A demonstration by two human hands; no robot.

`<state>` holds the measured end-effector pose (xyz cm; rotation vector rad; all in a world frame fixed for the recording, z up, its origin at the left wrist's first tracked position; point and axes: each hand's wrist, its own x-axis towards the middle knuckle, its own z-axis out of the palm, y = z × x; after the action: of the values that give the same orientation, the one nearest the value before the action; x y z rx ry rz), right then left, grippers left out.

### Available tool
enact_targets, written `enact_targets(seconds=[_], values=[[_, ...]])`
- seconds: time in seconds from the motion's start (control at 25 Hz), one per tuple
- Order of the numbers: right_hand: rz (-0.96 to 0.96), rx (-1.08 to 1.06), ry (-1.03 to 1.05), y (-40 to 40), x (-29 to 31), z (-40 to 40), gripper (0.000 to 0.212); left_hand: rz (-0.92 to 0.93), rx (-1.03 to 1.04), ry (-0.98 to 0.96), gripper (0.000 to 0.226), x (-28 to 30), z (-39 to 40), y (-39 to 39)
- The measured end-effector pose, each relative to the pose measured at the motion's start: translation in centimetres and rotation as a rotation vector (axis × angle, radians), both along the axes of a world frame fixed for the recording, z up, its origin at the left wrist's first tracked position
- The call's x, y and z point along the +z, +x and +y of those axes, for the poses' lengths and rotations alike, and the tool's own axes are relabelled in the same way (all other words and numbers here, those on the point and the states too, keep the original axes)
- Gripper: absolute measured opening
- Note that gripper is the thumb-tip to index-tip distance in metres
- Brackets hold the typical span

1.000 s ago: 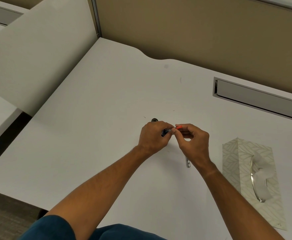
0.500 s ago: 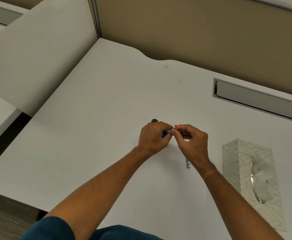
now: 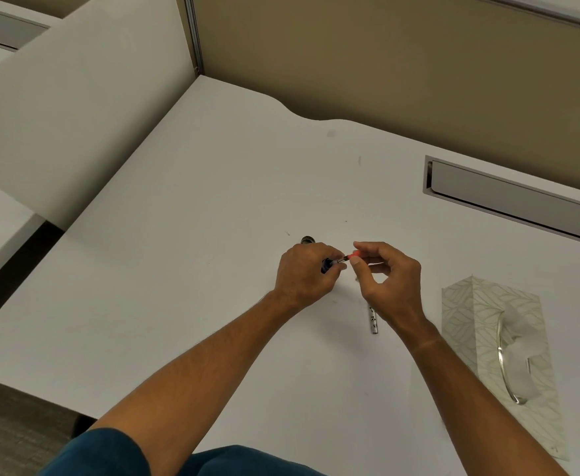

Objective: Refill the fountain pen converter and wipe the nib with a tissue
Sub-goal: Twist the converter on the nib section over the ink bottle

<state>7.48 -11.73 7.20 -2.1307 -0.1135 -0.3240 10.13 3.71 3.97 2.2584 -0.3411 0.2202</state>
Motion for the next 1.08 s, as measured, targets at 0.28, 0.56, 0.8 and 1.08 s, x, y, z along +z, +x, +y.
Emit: enact_targets(seconds=[0.28, 0.56, 0.8, 1.08], values=[[-0.058, 0.035, -0.106, 0.46, 0.42, -0.32, 0.016, 0.016, -0.004, 0.003, 0.020, -0.06, -0.07, 0.14], [-0.081, 0.040, -0.111, 0.54, 0.38, -0.23, 0.013, 0.011, 0.004, -0.005, 0.020, -0.19, -0.03, 0.21], [-0.078, 0.041, -0.109, 0.59, 0.48, -0.23, 0.013, -0.001, 0.002, -0.007, 0.020, -0.20, -0.16, 0.25], [-0.062, 0.035, -0.058, 0.55, 0.41, -0.13, 0.018, -0.009, 0.000, -0.002, 0.019, -0.16, -0.09, 0.19]])
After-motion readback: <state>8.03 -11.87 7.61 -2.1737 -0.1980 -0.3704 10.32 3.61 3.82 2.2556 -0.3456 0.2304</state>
